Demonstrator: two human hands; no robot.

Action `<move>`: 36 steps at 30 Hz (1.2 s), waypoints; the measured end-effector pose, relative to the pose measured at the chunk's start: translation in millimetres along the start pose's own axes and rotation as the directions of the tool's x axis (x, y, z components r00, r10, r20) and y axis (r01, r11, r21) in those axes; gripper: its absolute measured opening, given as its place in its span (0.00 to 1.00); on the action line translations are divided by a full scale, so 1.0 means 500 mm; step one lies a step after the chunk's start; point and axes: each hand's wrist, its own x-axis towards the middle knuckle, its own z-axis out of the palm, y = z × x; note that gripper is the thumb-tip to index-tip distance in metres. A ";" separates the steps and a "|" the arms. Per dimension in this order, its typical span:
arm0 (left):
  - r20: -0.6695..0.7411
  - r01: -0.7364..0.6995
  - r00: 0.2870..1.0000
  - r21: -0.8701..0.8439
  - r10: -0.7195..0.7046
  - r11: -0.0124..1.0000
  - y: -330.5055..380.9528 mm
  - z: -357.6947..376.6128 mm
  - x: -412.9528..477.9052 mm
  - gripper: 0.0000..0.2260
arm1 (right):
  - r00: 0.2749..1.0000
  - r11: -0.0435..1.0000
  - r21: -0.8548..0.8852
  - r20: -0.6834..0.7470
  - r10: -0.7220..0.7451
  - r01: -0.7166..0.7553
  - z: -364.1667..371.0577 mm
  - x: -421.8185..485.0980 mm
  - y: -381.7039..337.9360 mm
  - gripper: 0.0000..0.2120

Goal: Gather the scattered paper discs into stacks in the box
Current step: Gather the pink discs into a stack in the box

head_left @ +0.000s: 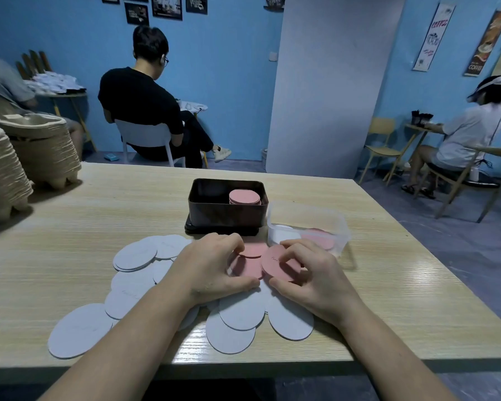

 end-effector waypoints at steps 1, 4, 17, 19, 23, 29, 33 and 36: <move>-0.003 -0.007 1.000 -0.009 0.007 1.000 0.001 0.001 0.001 0.30 | 1.000 1.000 -0.008 0.001 -0.003 0.003 0.001 0.000 -0.001 0.18; -0.025 -0.020 0.999 -0.017 0.019 1.000 0.002 0.005 0.003 0.28 | 1.000 1.000 -0.029 0.008 -0.011 0.011 0.002 0.001 0.000 0.17; -0.028 0.023 0.999 0.021 -0.023 1.000 0.009 0.004 0.008 0.28 | 1.000 0.999 -0.043 0.015 -0.017 0.017 0.004 0.001 -0.001 0.17; -0.045 0.009 0.999 -0.059 -0.011 0.998 0.006 -0.001 0.001 0.24 | 1.000 1.000 -0.031 0.012 -0.003 0.004 0.004 0.000 -0.001 0.16; -0.038 -0.034 0.999 -0.175 0.028 0.984 -0.005 -0.013 -0.010 0.17 | 0.999 0.998 -0.060 -0.038 0.019 -0.022 0.000 0.000 -0.005 0.13; -0.022 -0.089 0.996 -0.318 0.086 0.944 0.003 -0.024 -0.016 0.16 | 0.998 0.994 -0.099 -0.045 0.033 -0.037 -0.001 0.003 -0.010 0.12; -0.094 -0.152 0.987 -0.316 0.129 0.936 0.006 -0.012 -0.012 0.17 | 1.000 0.996 -0.087 0.011 -0.016 0.017 0.000 0.002 -0.010 0.13; -0.112 -0.187 0.980 -0.281 0.161 0.941 0.006 -0.004 -0.006 0.18 | 0.999 0.997 -0.073 0.030 -0.031 0.034 0.001 0.002 -0.007 0.17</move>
